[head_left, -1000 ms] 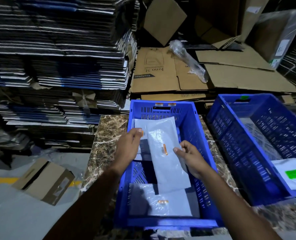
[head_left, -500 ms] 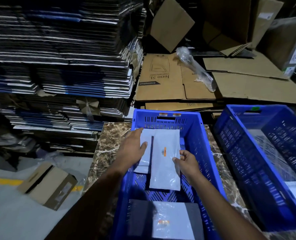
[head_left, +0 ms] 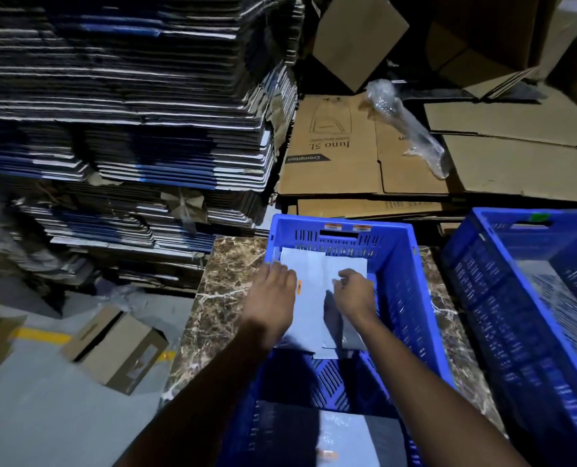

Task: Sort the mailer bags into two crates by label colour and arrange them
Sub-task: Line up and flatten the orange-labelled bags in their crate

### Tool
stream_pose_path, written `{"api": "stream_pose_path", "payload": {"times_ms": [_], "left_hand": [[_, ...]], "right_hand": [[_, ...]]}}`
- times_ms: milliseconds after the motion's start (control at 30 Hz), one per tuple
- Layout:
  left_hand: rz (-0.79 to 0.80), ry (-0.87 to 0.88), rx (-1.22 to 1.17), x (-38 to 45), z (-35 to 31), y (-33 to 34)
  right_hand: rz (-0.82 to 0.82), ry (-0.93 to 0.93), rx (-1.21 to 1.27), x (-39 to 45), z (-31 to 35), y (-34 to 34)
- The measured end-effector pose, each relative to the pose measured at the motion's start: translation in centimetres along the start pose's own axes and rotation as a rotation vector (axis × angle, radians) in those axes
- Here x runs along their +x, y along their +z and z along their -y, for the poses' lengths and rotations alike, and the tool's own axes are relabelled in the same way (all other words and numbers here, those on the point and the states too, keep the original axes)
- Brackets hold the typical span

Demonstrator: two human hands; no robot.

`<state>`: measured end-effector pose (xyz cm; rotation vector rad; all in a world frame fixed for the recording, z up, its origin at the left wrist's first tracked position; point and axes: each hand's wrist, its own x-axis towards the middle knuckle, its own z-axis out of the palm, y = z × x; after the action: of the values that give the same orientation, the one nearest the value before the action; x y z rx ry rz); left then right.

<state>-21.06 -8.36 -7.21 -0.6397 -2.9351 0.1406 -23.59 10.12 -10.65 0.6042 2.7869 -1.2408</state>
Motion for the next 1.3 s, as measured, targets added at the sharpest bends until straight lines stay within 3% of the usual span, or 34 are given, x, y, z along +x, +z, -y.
{"api": "stream_pose_path", "payload": {"times_ms": [133, 267, 533, 633, 933, 1133, 1300], "left_hand": [[0.119, -0.063, -0.090, 3.5, -2.1, 2.3], [0.189, -0.204, -0.276, 6.8, -3.8, 4.1], [0.095, -0.283, -0.474, 6.8, -3.2, 11.8], [-0.068, -0.215, -0.506, 5.5, -3.6, 10.9], [-0.074, -0.205, -0.511, 5.7, -3.3, 12.5], [-0.240, -0.227, -0.574, 5.5, -4.0, 12.0], [-0.085, -0.265, -0.445, 6.2, -3.5, 11.8]], "right_hand": [[-0.106, -0.213, -0.229, 1.0, -2.7, -0.8], [-0.001, -0.343, -0.561, 1.6, -4.1, 0.7], [0.097, -0.302, -0.579, 2.6, -5.8, 3.7], [0.115, -0.296, -0.589, 2.9, -6.5, 4.2], [0.103, -0.296, -0.558, 3.6, -7.9, 5.6], [0.133, -0.272, -0.581, 3.2, -6.8, 4.9], [0.101, -0.308, -0.548, 2.0, -5.0, 3.1]]}}
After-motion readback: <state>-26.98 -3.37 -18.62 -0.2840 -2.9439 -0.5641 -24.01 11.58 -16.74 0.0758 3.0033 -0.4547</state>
